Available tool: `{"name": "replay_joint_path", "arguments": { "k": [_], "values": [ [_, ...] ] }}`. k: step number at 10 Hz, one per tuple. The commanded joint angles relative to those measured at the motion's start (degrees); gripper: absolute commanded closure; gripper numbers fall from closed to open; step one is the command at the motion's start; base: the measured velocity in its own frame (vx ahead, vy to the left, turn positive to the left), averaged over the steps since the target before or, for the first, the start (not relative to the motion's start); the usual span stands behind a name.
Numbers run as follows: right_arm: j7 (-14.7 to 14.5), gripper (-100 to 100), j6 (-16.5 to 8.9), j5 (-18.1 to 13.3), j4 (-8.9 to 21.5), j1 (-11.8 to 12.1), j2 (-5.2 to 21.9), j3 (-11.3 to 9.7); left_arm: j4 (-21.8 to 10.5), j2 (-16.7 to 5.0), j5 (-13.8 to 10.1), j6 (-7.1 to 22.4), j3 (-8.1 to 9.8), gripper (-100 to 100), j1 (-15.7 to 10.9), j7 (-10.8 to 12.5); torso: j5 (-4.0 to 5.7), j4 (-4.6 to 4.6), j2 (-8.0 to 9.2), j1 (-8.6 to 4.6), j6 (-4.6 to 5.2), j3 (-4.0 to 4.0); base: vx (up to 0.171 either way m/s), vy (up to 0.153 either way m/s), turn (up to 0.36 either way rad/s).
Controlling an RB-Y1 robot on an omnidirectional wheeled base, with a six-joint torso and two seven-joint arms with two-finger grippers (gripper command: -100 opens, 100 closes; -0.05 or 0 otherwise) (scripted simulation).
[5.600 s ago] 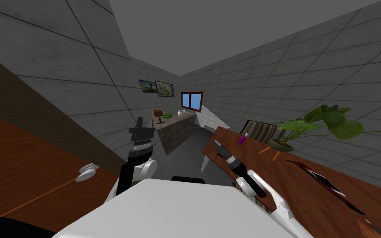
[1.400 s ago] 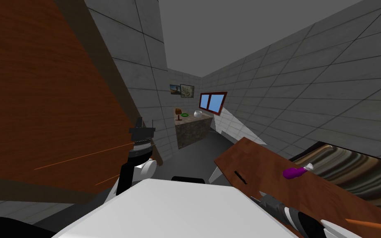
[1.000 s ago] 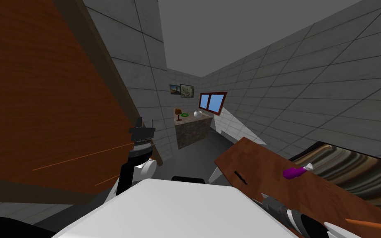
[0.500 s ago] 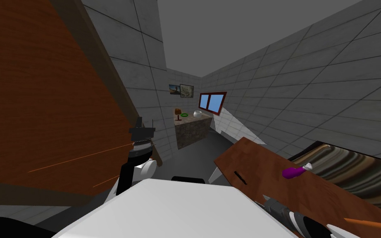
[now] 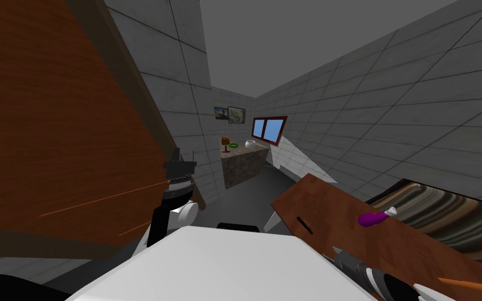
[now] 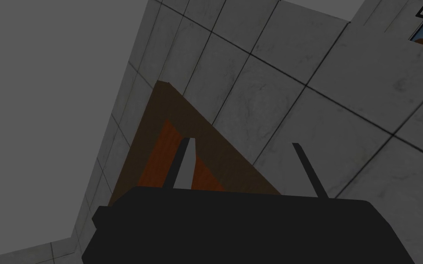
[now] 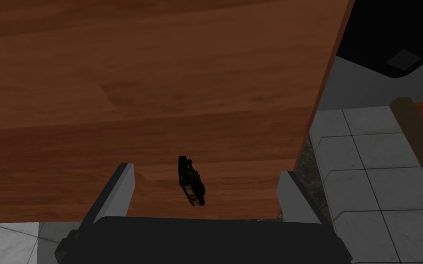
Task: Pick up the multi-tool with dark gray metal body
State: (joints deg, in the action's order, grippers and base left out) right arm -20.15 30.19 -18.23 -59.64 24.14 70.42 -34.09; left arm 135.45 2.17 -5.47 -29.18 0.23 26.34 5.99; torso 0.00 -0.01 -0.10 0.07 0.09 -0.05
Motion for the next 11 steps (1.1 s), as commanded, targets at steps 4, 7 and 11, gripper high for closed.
{"name": "replay_joint_path", "arguments": {
  "k": [4, 7, 11],
  "values": [
    [-0.1, -100, -0.7, -1.0, 0.3, 1.0, 0.2, -1.9, 0.0, 0.0, 0.0, 0.0, 0.00, 0, 0.0, 0.0, -0.01, -0.07, -0.35, 0.06, -0.03, -0.19, 0.080, 0.018, 0.063],
    [-0.2, -100, -1.6, -2.4, 0.7, 2.5, 0.5, -4.6, 0.0, 0.0, 0.0, 0.0, 0.00, 0, 0.0, 0.0, 0.00, -0.19, -0.85, -0.01, -0.05, -0.50, 0.206, 0.013, 0.117],
    [0.0, 0, -1.9, -3.3, 1.6, 2.2, 0.2, -6.2, 0.0, 0.0, 0.0, 0.0, 0.00, 0, 0.0, 0.0, 0.00, -0.13, -0.49, -0.01, -0.01, -0.31, 0.126, 0.002, 0.049]
  ]
}}
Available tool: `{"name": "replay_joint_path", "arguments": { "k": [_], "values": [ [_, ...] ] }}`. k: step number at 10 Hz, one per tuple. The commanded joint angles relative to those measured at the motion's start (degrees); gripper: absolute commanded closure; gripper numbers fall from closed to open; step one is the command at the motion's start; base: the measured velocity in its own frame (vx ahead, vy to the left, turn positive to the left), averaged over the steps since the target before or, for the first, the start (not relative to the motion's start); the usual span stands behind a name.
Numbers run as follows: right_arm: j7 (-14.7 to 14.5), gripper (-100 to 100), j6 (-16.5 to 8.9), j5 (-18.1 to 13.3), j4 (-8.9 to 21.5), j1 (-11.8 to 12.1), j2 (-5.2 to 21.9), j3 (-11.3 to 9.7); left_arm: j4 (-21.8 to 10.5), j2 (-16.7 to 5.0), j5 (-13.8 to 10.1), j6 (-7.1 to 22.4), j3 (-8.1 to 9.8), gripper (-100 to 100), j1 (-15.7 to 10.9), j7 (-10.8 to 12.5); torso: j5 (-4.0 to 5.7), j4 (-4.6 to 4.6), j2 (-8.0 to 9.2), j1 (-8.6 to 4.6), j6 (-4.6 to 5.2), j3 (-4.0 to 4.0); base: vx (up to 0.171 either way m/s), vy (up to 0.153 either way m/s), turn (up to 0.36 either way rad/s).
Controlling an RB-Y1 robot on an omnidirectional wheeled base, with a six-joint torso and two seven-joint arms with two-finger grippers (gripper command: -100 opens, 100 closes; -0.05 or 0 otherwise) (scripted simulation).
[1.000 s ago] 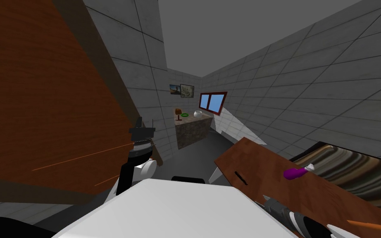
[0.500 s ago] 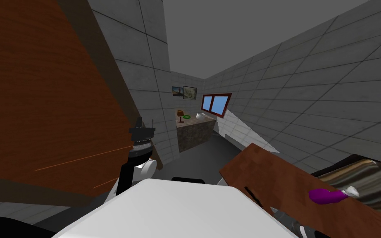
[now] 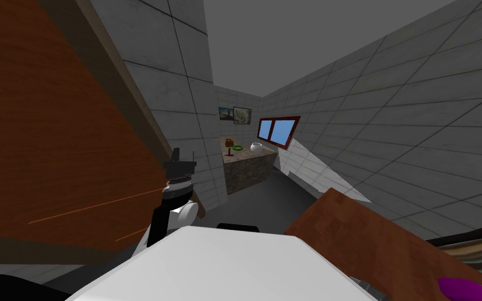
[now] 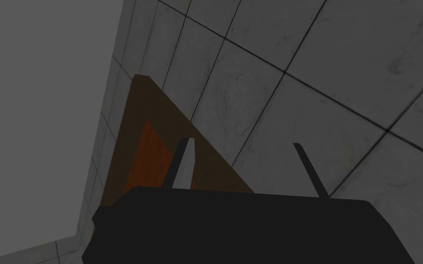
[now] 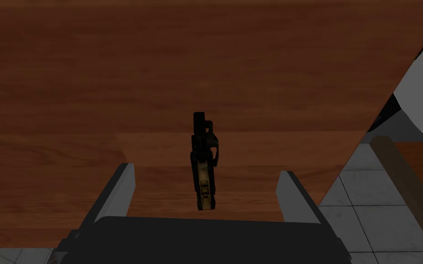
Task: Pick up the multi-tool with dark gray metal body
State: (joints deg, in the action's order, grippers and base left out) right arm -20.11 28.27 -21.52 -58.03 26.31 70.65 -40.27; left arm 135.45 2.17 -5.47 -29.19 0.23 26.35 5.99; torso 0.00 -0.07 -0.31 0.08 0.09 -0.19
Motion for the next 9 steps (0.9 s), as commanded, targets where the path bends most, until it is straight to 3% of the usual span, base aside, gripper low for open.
{"name": "replay_joint_path", "arguments": {
  "k": [1, 9],
  "values": [
    [0.3, -100, -2.1, -0.1, -1.8, -0.4, -0.2, -0.9, 0.0, 0.0, 0.0, 0.0, 0.00, 0, 0.0, 0.0, 0.00, 0.00, 0.00, 0.00, 0.00, 0.00, 0.006, -0.031, -0.010],
    [1.7, -100, -10.7, -0.4, -9.0, -1.8, -1.2, -4.5, 0.0, 0.0, 0.0, 0.0, 0.00, 0, 0.0, 0.0, 0.04, 0.06, 0.25, -0.16, 0.01, 0.15, -0.009, -0.050, -0.006]
  ]
}}
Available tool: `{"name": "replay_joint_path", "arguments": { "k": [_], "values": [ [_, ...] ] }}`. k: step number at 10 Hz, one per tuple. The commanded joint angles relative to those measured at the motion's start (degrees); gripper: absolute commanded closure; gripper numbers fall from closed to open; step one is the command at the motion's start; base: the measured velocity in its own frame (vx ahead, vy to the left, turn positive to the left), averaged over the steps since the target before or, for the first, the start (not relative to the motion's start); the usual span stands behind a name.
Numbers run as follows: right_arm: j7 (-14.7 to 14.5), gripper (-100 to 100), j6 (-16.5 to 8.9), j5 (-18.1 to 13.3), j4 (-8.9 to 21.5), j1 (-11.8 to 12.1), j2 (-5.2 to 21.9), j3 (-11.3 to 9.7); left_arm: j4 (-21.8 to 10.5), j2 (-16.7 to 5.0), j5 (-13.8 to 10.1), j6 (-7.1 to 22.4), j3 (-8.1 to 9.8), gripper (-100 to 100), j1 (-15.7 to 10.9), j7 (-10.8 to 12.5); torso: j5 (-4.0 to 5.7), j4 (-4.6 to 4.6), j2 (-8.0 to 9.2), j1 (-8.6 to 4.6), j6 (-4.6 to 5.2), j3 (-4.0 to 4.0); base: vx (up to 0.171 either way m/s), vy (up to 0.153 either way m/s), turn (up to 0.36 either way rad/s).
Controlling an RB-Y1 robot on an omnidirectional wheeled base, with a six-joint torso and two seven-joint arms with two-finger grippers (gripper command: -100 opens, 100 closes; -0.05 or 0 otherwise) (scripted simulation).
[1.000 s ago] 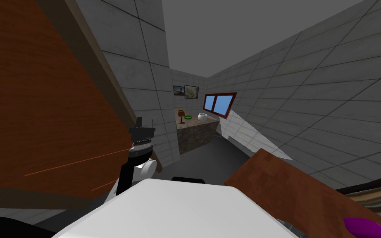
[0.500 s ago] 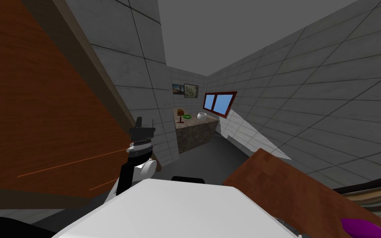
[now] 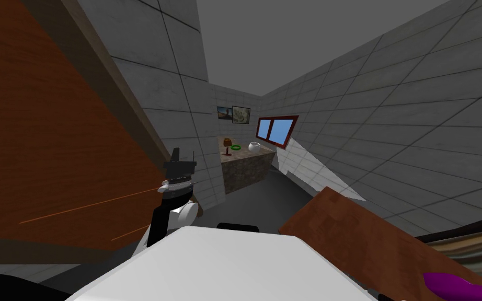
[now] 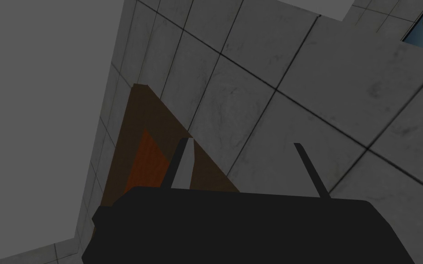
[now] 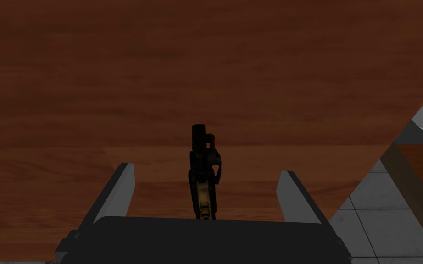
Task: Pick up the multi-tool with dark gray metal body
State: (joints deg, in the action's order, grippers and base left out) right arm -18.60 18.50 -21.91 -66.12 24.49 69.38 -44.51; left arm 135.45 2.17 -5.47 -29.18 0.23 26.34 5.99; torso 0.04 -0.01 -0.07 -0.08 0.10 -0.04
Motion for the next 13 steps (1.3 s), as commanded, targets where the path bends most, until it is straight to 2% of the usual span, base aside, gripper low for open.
{"name": "replay_joint_path", "arguments": {
  "k": [1, 2, 6, 7, 8, 13],
  "values": [
    [0.0, -100, 0.0, 0.0, 0.0, 0.0, 0.0, 0.0, 0.0, 0.0, 0.0, 0.0, 0.00, 0, 0.0, 0.0, 0.00, 0.00, 0.00, 0.00, 0.00, 0.00, -0.002, -0.020, 0.003],
    [0.1, 100, -0.2, 0.0, -0.1, 0.0, 0.0, -0.1, 0.0, 0.0, 0.0, 0.0, 0.00, 0, 0.0, 0.0, -0.02, 0.00, -0.01, 0.08, 0.00, -0.01, 0.000, 0.000, 0.000],
    [-0.2, 100, -0.2, -0.2, -0.1, 0.0, 0.1, -0.2, 0.0, 0.0, 0.0, 0.0, 0.00, 0, 0.0, 0.0, 0.03, 0.09, 0.04, 0.05, 0.11, 0.07, -0.001, 0.000, 0.003],
    [-0.1, 0, -0.2, -0.2, -0.1, 0.0, 0.1, -0.2, 0.0, 0.0, 0.0, 0.0, 0.00, 0, 0.0, 0.0, 0.04, 0.09, 0.05, 0.04, 0.10, 0.07, 0.000, 0.000, 0.000],
    [-0.3, 100, 2.2, 0.1, 1.8, 0.6, 0.4, 1.1, 0.0, 0.0, 0.0, 0.0, 0.00, 0, 0.0, 0.0, 0.05, 0.09, 0.05, 0.03, 0.10, 0.07, 0.007, 0.045, 0.003],
    [-1.2, 100, 7.6, 0.3, 6.3, 1.5, 1.0, 3.3, 0.0, 0.0, 0.0, 0.0, -0.01, 0, 0.0, 0.0, 0.01, 0.09, 0.03, 0.23, 0.06, 0.06, 0.009, 0.059, 0.004]
  ]
}}
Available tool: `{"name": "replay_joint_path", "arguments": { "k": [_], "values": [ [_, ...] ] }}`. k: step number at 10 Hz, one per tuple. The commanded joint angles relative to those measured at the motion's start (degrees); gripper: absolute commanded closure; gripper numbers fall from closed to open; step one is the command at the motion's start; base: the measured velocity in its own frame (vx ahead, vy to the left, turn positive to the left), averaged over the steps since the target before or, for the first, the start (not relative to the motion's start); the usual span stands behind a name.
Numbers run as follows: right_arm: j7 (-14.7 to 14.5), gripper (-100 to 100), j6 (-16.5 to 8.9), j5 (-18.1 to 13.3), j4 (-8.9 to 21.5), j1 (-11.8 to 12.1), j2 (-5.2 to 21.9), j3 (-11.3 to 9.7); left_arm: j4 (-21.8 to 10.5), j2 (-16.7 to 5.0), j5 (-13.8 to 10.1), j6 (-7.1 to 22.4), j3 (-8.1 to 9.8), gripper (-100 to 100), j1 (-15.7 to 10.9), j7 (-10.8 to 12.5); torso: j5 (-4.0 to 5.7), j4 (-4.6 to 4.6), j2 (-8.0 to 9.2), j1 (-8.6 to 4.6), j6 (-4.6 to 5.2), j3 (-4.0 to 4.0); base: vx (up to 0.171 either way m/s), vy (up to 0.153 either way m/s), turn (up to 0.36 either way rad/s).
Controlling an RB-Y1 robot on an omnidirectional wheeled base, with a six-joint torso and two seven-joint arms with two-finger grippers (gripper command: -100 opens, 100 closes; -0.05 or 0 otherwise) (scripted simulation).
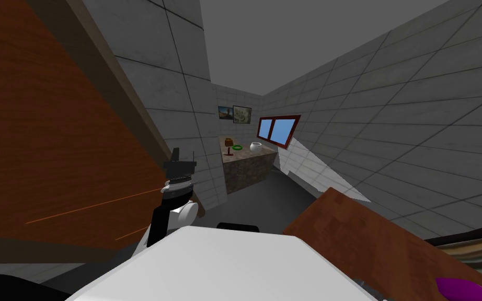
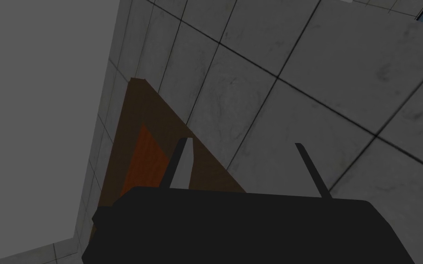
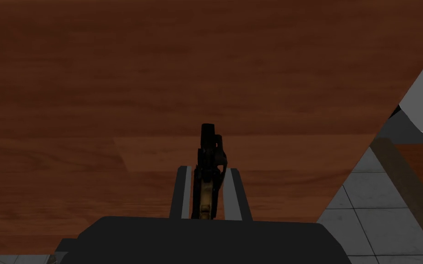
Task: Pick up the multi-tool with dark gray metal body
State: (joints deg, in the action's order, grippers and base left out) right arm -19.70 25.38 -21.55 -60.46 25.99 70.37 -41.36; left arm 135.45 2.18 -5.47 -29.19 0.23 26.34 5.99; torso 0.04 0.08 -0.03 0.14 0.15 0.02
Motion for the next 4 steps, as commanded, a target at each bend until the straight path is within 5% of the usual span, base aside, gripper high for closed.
{"name": "replay_joint_path", "arguments": {
  "k": [1, 3, 4],
  "values": [
    [-0.2, 100, 1.8, 0.0, 1.5, 0.1, 0.2, 0.6, 0.0, 0.0, 0.0, 0.0, 0.00, 0, 0.0, 0.0, 0.00, 0.00, 0.00, 0.00, 0.00, 0.00, 0.008, 0.043, 0.004],
    [-0.2, 100, 2.5, 0.0, 2.5, -0.1, 0.1, 0.8, 0.0, 0.0, 0.0, 0.0, 0.00, 0, 0.0, 0.0, 0.01, -0.02, -0.02, -0.01, -0.03, -0.02, 0.007, 0.034, 0.000],
    [-0.3, 0, 2.8, 0.0, 2.7, -0.1, 0.1, 0.9, 0.0, 0.0, 0.0, 0.0, 0.00, 0, 0.0, 0.0, 0.04, -0.02, -0.02, -0.09, -0.05, -0.02, 0.000, 0.000, 0.000]
  ]
}}
